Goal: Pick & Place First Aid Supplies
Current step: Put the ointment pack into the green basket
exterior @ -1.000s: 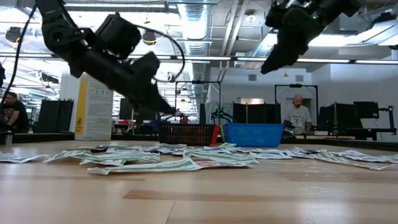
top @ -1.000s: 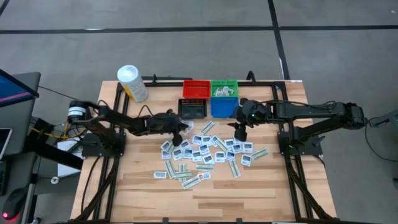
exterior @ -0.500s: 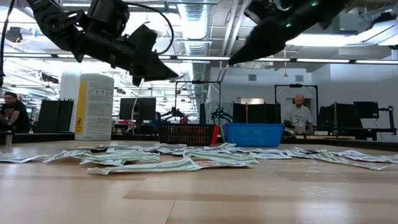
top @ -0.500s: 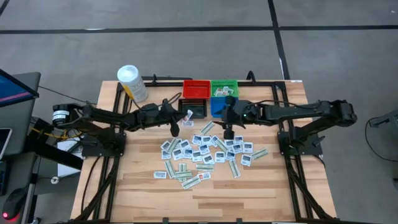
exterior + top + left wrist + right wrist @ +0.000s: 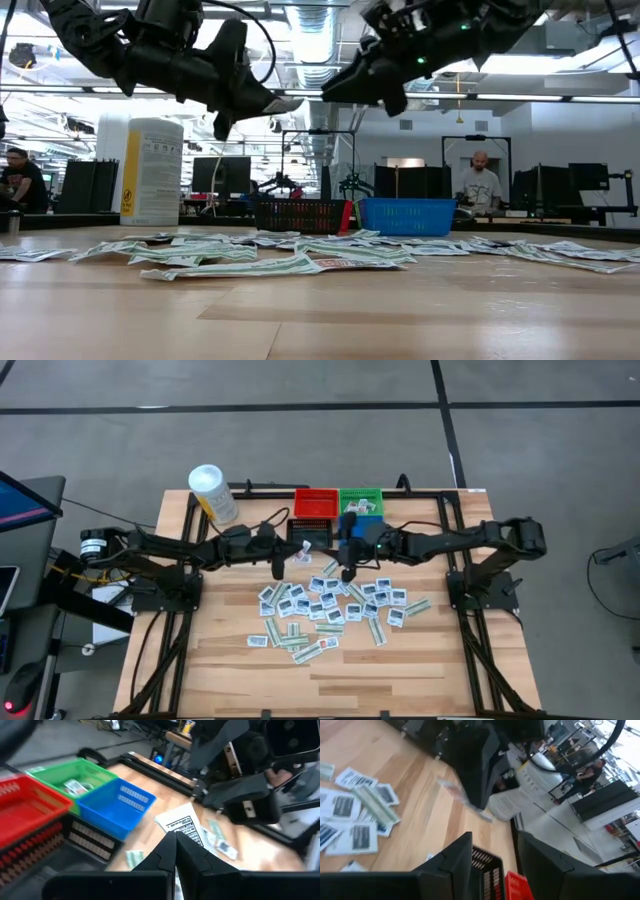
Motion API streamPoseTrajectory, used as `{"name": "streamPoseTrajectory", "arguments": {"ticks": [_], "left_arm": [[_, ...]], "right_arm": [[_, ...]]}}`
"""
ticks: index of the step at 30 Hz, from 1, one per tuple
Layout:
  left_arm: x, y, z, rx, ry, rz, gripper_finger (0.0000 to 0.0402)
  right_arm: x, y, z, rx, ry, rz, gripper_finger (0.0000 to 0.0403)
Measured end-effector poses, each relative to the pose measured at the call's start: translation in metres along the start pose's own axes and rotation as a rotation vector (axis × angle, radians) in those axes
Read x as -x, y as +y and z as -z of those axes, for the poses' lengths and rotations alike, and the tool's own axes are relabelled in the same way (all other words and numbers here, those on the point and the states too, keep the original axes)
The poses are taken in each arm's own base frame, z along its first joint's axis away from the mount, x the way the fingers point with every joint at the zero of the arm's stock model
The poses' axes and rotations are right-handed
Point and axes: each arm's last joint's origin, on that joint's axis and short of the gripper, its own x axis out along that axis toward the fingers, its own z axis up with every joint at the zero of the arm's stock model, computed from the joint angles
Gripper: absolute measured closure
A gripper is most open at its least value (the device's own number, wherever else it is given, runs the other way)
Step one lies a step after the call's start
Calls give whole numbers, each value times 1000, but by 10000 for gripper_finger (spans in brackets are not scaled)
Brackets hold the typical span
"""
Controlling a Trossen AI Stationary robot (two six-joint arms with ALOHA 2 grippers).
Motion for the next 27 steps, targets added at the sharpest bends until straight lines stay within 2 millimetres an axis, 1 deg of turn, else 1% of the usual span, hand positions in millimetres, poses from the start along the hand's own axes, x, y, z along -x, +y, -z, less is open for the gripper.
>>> {"name": "streamPoseTrajectory", "arguments": {"ticks": [4, 9, 12, 17, 27], "left_arm": [[0, -1, 0, 71, 7, 27, 395], [0, -1, 0, 78, 9, 43, 395], [0, -2, -1, 78, 6, 45, 395], [0, -2, -1, 78, 2, 47, 395], [0, -2, -1, 78, -1, 48, 395]], "right_arm": [[-12, 2, 0, 6, 15, -12, 249], [-25, 1, -4, 6, 12, -10, 249], [-30, -1, -7, 4, 6, -4, 249], [-33, 1, -6, 6, 15, -12, 260], [-32, 0, -6, 6, 15, -12, 302]]}}
